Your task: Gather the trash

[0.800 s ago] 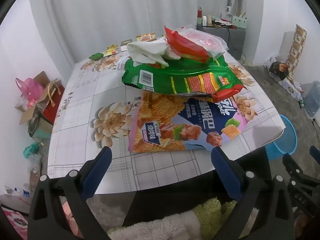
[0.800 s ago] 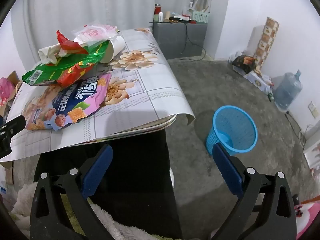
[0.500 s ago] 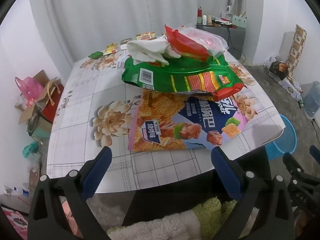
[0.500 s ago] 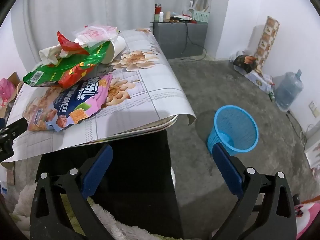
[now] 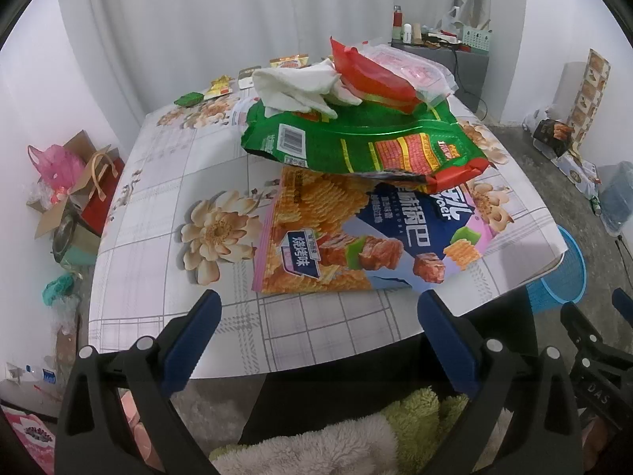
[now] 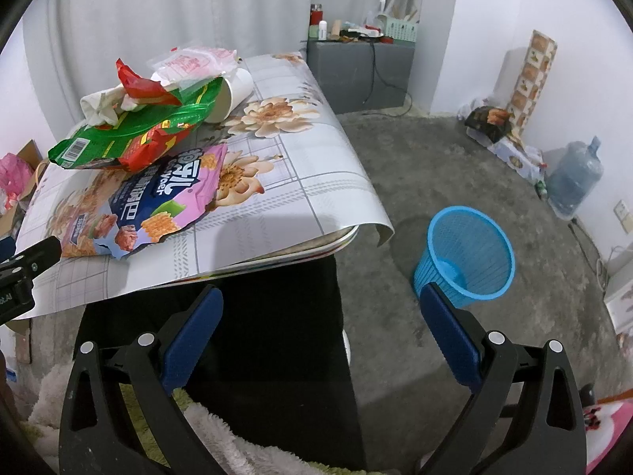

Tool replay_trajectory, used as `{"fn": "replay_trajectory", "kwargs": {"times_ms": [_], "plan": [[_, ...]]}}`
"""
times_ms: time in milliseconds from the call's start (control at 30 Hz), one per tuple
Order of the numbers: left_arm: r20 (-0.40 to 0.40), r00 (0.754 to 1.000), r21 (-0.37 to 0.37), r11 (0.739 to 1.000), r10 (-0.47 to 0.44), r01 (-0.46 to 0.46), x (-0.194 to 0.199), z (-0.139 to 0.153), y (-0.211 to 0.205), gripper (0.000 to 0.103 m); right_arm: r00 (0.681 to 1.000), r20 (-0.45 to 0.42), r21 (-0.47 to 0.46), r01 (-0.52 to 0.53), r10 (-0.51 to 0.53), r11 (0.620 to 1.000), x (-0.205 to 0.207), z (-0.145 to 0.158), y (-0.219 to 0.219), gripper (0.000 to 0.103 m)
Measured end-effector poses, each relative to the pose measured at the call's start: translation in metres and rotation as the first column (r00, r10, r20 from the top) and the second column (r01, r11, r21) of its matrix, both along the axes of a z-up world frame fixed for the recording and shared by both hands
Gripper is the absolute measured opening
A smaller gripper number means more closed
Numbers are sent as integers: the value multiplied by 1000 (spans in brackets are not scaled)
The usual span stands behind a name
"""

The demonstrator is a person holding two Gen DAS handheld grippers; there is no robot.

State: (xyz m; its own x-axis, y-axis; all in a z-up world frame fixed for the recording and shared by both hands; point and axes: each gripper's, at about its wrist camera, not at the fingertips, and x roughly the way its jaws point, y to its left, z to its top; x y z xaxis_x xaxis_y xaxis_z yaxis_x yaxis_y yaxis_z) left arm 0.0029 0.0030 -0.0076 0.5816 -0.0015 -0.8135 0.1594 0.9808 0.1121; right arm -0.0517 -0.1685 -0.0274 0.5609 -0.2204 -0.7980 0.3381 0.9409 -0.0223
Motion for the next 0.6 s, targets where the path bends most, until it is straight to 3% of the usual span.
{"fn": "replay_trajectory", "kwargs": {"times_ms": [600], "plan": [[0, 1000, -2, 1000, 0, 0, 0, 0, 1, 97, 1000, -14, 5, -4, 4, 1000, 2, -2, 4, 95]]}}
